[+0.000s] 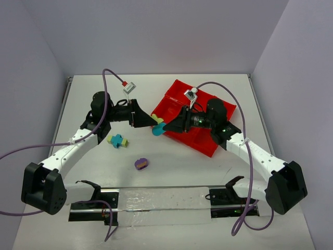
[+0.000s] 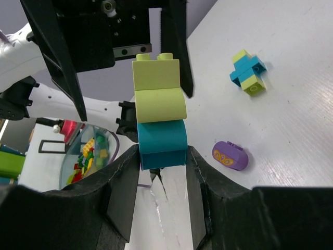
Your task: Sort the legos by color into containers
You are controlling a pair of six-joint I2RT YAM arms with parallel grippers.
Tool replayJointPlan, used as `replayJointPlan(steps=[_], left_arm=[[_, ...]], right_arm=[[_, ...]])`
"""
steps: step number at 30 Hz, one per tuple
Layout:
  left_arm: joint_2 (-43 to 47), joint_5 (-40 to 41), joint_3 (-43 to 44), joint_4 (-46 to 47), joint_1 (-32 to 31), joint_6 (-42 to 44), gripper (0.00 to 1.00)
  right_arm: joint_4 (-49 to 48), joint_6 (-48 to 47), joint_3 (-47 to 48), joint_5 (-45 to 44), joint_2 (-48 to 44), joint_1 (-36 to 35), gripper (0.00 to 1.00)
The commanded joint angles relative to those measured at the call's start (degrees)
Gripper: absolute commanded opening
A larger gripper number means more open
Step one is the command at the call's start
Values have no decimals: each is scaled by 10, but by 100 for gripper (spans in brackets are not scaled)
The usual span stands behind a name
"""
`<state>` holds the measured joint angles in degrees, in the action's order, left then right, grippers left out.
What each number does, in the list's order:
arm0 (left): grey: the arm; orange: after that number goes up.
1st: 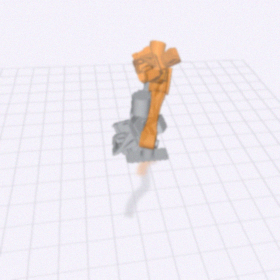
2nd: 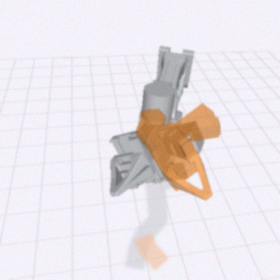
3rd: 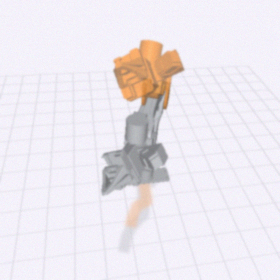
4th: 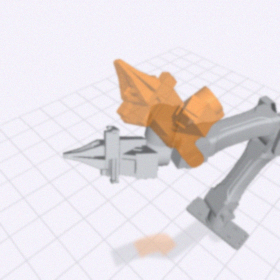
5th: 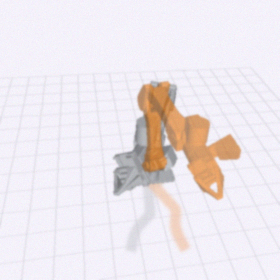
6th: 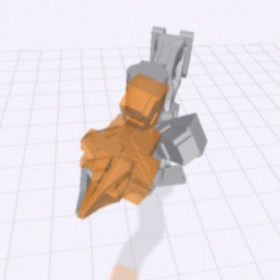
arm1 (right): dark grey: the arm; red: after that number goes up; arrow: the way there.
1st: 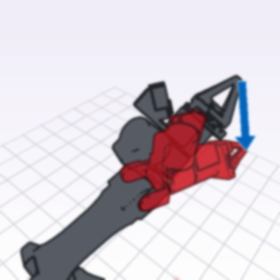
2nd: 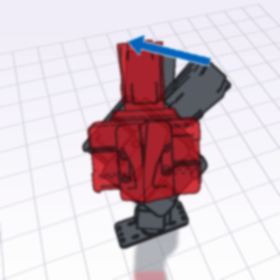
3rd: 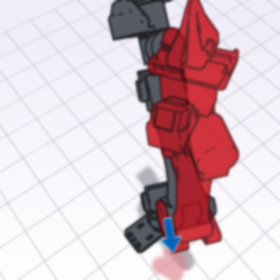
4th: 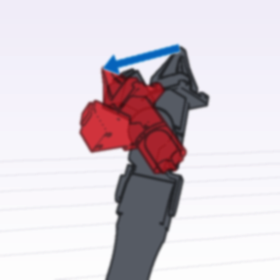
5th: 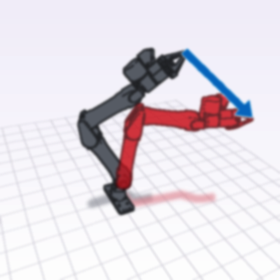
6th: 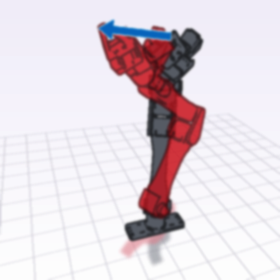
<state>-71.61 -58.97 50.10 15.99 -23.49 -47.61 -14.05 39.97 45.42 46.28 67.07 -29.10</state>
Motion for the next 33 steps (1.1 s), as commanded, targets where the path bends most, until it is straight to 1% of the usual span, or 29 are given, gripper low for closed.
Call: replayJointPlan(steps=[1,2,5,8,10,11,13,15,16,17,21,26,33], left_arm=[[8,-25,-6,88,3,-38,81],[7,-27,-7,89,3,-39,81],[4,-30,-10,92,1,-41,71],[2,-32,-12,93,-1,-38,65],[0,-33,-12,93,-2,-39,64],[-1,-33,-11,93,-3,-39,57],[-2,-35,-9,95,-5,-40,39],[-4,-38,-8,96,-7,-40,24],[-5,-39,-7,96,-8,-40,15],[-6,-39,-7,96,-8,-40,2],[-7,-35,-8,93,-7,-41,0],[2,-5,-12,87,9,-48,0],[9,24,-29,120,43,-88,0]], right_arm=[[-13,-4,-2,6,-17,-1,0],[-15,-4,-2,7,-17,-1,0],[-20,-1,1,8,-15,-1,0],[-20,-1,5,11,-14,-1,0],[-20,1,5,12,-13,-1,0],[-22,3,7,13,-13,-1,0],[-20,2,8,13,-9,-1,0],[-21,3,10,12,-7,-1,0],[-22,4,10,12,-6,-1,0],[-22,5,10,13,-7,-1,0],[-21,1,12,16,-5,-1,0],[-2,-16,6,11,-10,-1,0],[16,-31,-18,4,-20,5,0]])
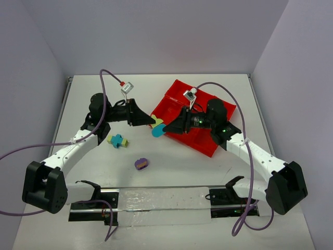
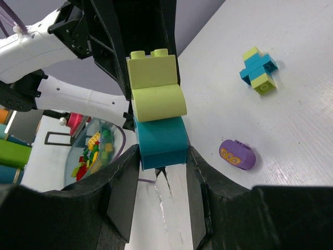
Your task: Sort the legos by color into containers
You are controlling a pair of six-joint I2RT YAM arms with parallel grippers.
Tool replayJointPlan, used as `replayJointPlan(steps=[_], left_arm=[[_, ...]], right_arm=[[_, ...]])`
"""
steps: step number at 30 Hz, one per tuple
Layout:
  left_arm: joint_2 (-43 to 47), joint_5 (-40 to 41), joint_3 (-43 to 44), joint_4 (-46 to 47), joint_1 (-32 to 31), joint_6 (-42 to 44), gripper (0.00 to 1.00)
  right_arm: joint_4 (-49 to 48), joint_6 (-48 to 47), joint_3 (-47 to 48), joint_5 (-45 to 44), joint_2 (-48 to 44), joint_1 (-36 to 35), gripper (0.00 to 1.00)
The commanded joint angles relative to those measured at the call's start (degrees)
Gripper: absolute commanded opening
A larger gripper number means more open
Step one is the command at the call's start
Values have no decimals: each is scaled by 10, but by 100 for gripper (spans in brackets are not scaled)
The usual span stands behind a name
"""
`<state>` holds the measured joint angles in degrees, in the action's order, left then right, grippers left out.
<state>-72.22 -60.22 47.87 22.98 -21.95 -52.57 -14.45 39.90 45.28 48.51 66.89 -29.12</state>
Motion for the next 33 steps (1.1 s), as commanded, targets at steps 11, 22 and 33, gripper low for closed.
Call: replayJointPlan(steps=[11,22,33], left_arm=[[16,58,-27,67,41,-59,0],[36,113,-1,-64,42,16,0],[37,114,0,-84,42,29,0]], right_arm=[[101,-67,-5,-60,-37,23,0],[395,-123,57,-596,-69,33,0],[466,-94,32,-759,-75,41,0]])
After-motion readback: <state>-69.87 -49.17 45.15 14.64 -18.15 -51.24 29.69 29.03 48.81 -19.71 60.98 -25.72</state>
